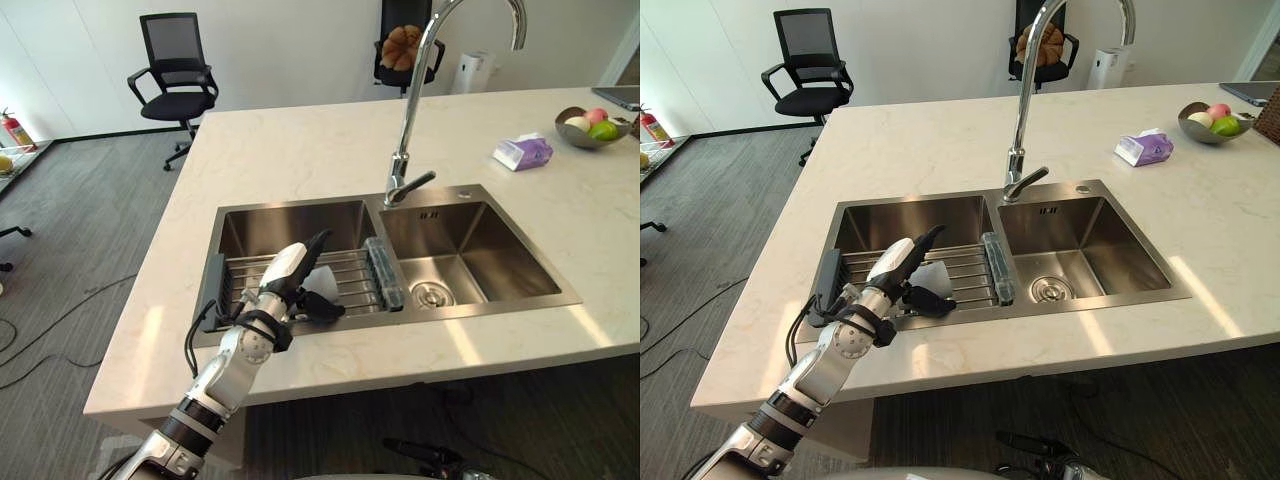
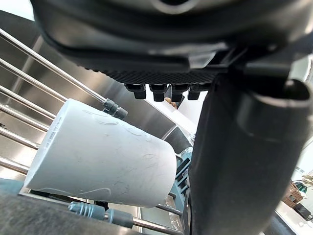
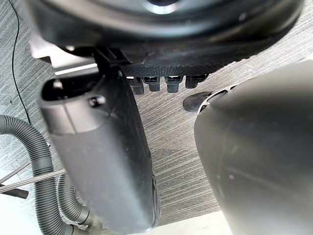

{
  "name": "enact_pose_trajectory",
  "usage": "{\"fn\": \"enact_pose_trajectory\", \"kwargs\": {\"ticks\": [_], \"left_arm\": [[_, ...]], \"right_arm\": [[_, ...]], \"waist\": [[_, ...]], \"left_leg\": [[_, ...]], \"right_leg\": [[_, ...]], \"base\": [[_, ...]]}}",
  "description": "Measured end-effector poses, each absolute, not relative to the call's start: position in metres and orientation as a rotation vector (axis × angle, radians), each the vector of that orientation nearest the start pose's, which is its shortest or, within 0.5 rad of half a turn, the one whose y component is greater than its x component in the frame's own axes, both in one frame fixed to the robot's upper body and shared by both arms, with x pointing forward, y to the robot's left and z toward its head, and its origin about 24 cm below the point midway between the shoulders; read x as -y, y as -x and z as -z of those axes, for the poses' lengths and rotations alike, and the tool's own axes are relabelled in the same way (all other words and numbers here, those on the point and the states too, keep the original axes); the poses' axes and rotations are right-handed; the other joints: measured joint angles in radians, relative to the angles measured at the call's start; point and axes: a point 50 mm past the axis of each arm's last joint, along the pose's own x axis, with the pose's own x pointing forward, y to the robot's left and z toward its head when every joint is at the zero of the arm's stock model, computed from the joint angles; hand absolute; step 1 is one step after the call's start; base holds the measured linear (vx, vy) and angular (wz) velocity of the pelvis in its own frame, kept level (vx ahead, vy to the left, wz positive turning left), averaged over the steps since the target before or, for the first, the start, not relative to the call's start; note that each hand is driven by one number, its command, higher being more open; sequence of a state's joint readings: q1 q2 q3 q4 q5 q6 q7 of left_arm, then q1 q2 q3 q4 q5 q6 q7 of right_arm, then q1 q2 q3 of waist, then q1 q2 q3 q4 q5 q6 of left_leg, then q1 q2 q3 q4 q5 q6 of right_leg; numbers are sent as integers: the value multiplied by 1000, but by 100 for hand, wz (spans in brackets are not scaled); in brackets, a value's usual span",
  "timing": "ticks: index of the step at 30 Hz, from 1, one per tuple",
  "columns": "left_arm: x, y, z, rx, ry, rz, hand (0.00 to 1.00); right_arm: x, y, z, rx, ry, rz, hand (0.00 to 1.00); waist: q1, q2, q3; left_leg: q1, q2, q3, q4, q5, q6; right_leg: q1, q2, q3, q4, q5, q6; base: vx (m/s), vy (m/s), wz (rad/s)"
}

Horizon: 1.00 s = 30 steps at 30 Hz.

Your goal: Walk over to the sink, pick up the cup, carry it to the dishwasher, place the cup inside the dishwasher, then close the dishwasher door

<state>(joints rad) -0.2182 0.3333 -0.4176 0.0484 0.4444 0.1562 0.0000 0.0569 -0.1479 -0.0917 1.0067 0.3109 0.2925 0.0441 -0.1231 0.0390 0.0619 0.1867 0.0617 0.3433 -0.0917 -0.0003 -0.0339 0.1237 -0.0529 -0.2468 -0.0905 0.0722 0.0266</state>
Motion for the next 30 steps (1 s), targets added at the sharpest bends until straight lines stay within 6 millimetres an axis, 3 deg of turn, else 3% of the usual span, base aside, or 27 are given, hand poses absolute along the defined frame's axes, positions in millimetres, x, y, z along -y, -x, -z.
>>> {"fn": "enact_pose_trajectory", "kwargs": {"ticks": [7, 18, 30], "left_arm": [[-114, -283, -54, 3, -877, 366, 100], [-113, -307, -63, -170, -951, 536, 100], [-141, -320, -46, -378, -1012, 519, 100]], "right_arm": [[207, -90, 162, -1316, -279, 267, 100], [207, -91, 161, -1348, -276, 234, 100], [211, -78, 163, -1411, -277, 216, 100]], "waist": [[-1, -1, 0], [-21, -3, -2], [-60, 3, -5]], "left_leg": [[7, 0, 0, 0, -1, 1], [15, -1, 0, 0, -3, -2], [7, 4, 22, 0, -11, -4]], "right_leg": [[4, 0, 0, -1, 0, 0], [12, 0, 1, -1, -1, 1], [-5, 7, 24, -1, -3, 2]], "base": [[0, 0, 0], [0, 0, 0], [2, -2, -6]]}}
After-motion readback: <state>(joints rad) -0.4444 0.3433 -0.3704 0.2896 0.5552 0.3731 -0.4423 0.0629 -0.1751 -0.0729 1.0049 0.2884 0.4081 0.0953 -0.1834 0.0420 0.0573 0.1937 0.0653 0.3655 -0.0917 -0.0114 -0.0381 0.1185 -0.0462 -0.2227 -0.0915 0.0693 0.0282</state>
